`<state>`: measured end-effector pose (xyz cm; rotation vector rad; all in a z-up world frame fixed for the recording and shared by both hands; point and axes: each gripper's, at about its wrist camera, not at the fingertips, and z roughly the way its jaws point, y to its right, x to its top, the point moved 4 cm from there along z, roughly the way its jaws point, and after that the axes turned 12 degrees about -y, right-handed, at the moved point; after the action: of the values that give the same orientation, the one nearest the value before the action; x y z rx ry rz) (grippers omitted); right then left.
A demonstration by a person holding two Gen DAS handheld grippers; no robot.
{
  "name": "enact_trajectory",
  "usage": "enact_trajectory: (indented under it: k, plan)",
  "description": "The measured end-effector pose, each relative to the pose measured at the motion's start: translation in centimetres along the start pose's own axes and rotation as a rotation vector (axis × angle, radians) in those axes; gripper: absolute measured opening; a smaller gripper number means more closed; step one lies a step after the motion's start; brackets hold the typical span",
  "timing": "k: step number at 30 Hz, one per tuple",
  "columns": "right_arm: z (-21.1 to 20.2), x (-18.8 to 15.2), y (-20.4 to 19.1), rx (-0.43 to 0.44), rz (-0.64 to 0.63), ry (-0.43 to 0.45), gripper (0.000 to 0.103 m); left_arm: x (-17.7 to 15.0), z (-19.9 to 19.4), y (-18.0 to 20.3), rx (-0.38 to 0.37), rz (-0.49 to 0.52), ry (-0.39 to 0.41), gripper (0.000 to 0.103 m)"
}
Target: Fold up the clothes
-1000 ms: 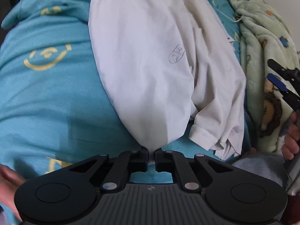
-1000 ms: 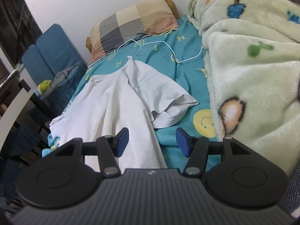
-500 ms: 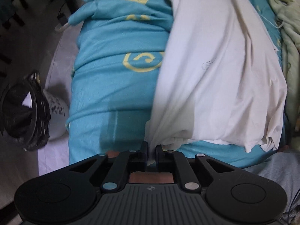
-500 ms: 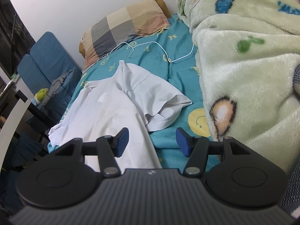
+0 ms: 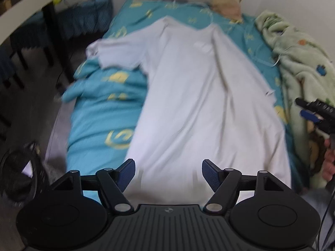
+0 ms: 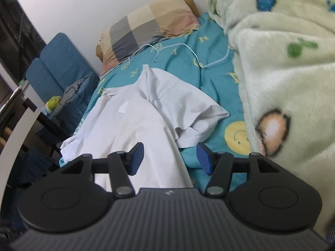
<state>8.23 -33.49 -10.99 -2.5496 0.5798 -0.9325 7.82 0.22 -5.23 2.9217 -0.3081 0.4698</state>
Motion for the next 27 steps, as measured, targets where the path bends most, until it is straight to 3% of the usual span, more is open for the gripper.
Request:
enact_trajectory:
  k: [4, 10, 16, 20, 24, 27]
  plan:
    - [-0.3, 0.2, -0.6, 0.015, -0.037, 0.029, 0.058, 2.4, 0.9, 4.9, -0.064, 0.029, 0.101, 0.079]
    - [0.2, 2.0, -1.1, 0.038, -0.094, 0.066, 0.058, 5.8, 3.7, 9.5, -0.061, 0.039, 0.227, 0.082]
    - [2.7, 7.3, -0.5, 0.039, -0.135, 0.073, 0.058, 6.8, 8.4, 7.4, -0.017, 0.025, 0.225, 0.083]
    - [7.1, 9.9, 0.4, 0.012, -0.141, 0.029, 0.057, 6.6, 10.6, 5.5, 0.037, 0.027, 0.225, 0.083]
    - [11.3, 10.0, 1.0, 0.008, -0.145, -0.061, 0.053, 7.3, 12.0, 4.9, 0.027, 0.03, 0.213, 0.083]
    - [12.9, 9.3, 1.2, -0.077, -0.153, -0.133, 0.052, 7.8, 12.6, 4.7, -0.013, 0.016, 0.207, 0.083]
